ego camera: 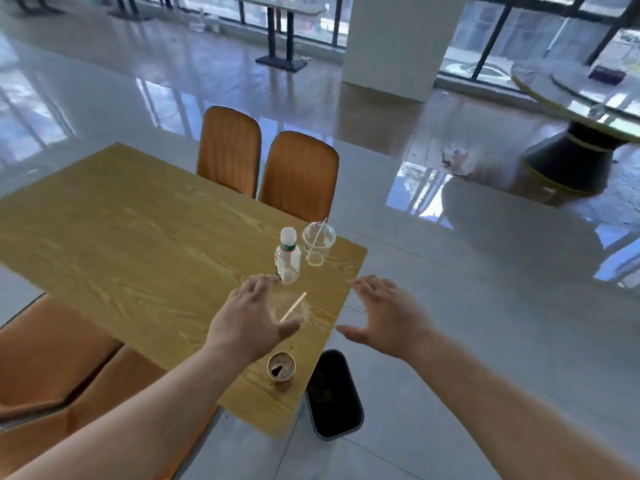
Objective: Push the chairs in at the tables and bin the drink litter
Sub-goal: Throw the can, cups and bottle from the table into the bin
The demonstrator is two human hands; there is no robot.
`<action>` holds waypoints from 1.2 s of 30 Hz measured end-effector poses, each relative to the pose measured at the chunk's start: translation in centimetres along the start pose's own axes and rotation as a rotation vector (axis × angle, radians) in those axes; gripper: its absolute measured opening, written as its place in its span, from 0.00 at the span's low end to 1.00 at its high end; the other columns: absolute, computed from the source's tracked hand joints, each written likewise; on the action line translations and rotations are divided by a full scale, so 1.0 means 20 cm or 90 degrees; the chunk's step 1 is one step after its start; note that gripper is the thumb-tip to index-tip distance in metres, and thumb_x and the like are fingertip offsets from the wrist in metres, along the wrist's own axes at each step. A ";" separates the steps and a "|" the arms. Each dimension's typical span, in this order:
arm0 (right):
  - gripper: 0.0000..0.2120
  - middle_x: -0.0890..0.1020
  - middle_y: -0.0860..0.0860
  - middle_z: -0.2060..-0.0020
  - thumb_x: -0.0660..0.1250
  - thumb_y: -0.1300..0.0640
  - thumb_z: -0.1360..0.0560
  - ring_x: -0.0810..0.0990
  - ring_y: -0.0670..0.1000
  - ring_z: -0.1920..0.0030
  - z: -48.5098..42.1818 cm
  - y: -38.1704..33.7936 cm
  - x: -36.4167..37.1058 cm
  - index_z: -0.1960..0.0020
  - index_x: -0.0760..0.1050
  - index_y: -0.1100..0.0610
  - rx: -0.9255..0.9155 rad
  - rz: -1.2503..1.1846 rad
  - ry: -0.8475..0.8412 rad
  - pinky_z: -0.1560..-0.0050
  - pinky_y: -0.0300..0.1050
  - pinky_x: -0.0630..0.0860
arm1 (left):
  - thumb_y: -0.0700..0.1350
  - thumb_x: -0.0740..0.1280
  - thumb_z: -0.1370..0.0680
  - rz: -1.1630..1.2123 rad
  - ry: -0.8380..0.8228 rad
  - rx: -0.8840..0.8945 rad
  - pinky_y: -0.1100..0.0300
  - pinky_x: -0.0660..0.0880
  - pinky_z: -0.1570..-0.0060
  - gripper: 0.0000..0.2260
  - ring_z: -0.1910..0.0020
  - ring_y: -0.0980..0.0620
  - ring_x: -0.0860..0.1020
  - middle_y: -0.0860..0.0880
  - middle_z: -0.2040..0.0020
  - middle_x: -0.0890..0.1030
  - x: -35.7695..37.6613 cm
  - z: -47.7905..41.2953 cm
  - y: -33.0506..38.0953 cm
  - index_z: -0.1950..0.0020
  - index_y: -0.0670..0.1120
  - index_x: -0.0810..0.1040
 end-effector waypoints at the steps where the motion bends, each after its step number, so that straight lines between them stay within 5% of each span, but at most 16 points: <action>1: 0.45 0.70 0.51 0.24 0.65 0.26 0.26 0.69 0.55 0.27 -0.06 0.03 0.01 0.18 0.59 0.51 -0.025 -0.001 -0.012 0.27 0.53 0.68 | 0.79 0.63 0.31 -0.004 0.008 -0.027 0.48 0.72 0.34 0.47 0.28 0.45 0.69 0.50 0.23 0.66 0.00 -0.01 -0.02 0.21 0.54 0.59; 13: 0.53 0.61 0.49 0.18 0.70 0.25 0.30 0.62 0.55 0.21 -0.51 0.32 0.21 0.16 0.52 0.47 -0.301 -0.024 -0.195 0.26 0.57 0.68 | 0.84 0.58 0.35 -0.015 0.088 -0.461 0.50 0.75 0.41 0.51 0.30 0.47 0.70 0.54 0.22 0.62 0.20 0.43 0.07 0.20 0.57 0.56; 26: 0.58 0.53 0.48 0.18 0.73 0.30 0.29 0.63 0.57 0.23 -0.77 -0.08 0.66 0.17 0.34 0.39 -0.505 -0.010 -0.279 0.31 0.57 0.73 | 0.84 0.62 0.39 0.109 0.149 -0.654 0.48 0.74 0.40 0.55 0.30 0.45 0.71 0.53 0.22 0.63 0.76 0.41 -0.10 0.20 0.58 0.54; 31: 0.59 0.63 0.51 0.19 0.78 0.32 0.33 0.72 0.58 0.27 -0.92 -0.18 0.75 0.17 0.42 0.41 -0.552 -0.119 -0.226 0.36 0.59 0.76 | 0.80 0.67 0.37 0.110 0.168 -0.715 0.50 0.77 0.48 0.50 0.34 0.44 0.75 0.52 0.26 0.66 0.98 0.32 -0.18 0.22 0.60 0.55; 36: 0.59 0.72 0.50 0.24 0.75 0.26 0.37 0.73 0.56 0.28 -1.00 -0.20 0.83 0.17 0.48 0.44 -0.587 -0.210 -0.218 0.35 0.55 0.73 | 0.71 0.74 0.32 0.097 0.268 -0.748 0.53 0.78 0.54 0.39 0.45 0.45 0.79 0.50 0.34 0.75 1.07 0.32 -0.19 0.27 0.57 0.66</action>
Point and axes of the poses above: each hand's wrist, its own z-axis away from the middle knuckle, its own x-axis out of the palm, y = z × x, the point moved 7 cm from there along -z, towards the middle knuckle
